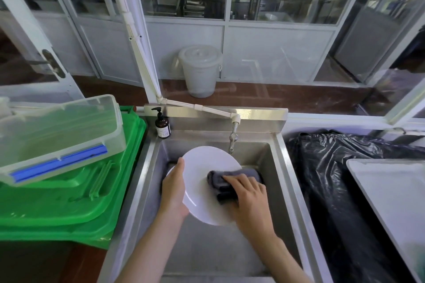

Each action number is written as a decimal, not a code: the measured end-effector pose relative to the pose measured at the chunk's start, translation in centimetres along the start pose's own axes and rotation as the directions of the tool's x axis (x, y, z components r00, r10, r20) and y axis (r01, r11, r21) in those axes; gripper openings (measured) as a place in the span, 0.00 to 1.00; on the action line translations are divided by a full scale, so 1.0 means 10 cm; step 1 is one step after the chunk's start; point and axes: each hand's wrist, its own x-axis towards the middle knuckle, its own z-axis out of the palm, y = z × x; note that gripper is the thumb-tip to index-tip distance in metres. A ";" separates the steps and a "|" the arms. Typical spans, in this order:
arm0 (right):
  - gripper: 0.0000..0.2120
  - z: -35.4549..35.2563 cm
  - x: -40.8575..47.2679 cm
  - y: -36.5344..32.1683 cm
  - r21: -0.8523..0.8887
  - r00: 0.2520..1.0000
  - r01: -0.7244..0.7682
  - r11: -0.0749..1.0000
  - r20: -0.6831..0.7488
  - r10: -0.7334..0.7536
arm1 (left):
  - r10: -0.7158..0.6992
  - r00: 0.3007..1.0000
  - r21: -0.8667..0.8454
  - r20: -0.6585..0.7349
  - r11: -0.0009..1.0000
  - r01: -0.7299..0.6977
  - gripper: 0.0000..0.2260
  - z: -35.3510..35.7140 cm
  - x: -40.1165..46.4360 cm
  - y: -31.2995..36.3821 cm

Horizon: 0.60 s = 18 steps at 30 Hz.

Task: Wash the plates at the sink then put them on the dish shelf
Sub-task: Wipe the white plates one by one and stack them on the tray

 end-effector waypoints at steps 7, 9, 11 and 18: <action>0.13 0.11 -0.29 -0.26 0.130 0.991 0.125 0.984 0.030 -0.130 | 0.036 0.999 -0.037 -0.016 0.999 -0.037 0.14 -0.03 -0.02 0.12; 0.13 0.09 -0.21 -0.19 0.126 0.994 0.105 0.987 0.010 -0.107 | 0.047 0.999 -0.058 0.002 0.997 -0.047 0.17 -0.02 -0.04 0.13; 0.13 0.08 -0.05 -0.06 0.126 1.000 -0.003 0.992 0.003 0.003 | 0.069 0.998 -0.035 0.015 0.997 -0.068 0.17 -0.02 -0.09 0.15; 0.15 0.13 0.54 -0.06 0.150 0.968 -0.235 0.960 -0.057 0.246 | 0.045 0.981 0.206 0.186 0.975 -0.084 0.18 0.07 -0.18 -0.10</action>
